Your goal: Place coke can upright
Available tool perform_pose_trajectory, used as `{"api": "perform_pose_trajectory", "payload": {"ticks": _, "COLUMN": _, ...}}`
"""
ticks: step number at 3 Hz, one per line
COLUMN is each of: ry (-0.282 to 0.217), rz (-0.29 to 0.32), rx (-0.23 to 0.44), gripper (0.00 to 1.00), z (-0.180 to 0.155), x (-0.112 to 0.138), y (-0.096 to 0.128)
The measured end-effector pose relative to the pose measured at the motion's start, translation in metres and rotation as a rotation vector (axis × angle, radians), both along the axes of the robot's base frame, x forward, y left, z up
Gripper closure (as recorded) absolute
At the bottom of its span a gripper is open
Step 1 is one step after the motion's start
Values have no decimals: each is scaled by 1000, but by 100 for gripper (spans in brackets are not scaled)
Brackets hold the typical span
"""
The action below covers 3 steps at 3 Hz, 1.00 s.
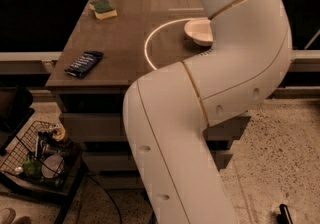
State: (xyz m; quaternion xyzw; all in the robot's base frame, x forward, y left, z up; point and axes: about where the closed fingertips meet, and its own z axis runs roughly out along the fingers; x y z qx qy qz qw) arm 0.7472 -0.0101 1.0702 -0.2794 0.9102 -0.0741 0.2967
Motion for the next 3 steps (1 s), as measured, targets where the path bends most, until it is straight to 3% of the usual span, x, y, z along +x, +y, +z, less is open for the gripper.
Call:
{"api": "perform_pose_trajectory", "payload": {"ticks": 1, "ry": -36, "rz": 24, "rx": 25, "gripper": 100, "z": 27, "x": -10, "y": -3}}
{"api": "perform_pose_trajectory", "payload": {"ticks": 3, "ry": -83, "rz": 9, "rx": 66, "gripper": 100, "z": 33, "x": -2, "y": -2}}
